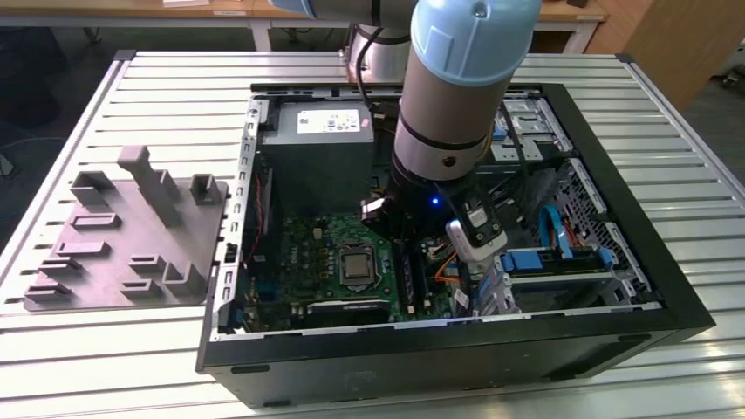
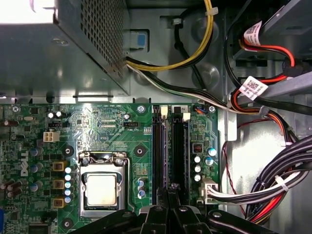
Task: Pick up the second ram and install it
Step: 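Insert the second ram into the second slot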
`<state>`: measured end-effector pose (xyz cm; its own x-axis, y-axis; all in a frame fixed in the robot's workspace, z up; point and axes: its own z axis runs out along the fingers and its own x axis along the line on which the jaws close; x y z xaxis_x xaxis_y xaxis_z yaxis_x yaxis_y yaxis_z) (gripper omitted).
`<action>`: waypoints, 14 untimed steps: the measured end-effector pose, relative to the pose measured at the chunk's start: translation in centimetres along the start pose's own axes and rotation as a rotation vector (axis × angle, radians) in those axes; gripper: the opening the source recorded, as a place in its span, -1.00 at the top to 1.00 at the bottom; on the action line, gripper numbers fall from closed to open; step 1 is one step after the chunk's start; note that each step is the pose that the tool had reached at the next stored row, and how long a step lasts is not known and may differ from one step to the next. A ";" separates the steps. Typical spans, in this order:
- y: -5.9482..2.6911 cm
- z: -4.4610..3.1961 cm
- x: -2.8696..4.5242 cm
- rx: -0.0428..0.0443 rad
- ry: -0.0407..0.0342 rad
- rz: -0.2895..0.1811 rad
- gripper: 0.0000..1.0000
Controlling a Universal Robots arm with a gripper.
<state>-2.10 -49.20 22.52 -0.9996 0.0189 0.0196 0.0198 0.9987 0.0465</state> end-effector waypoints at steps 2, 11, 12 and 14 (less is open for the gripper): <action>0.00 0.07 0.00 -0.0001 0.0000 0.000 0.77; -0.01 0.29 0.00 0.0004 0.0001 0.000 0.77; -0.01 0.32 0.01 0.0002 0.0000 0.000 0.77; -0.02 0.41 0.01 -0.0001 0.0000 0.000 0.77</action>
<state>-2.11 -49.20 22.10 -0.9996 0.0188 0.0196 0.0197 0.9987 0.0466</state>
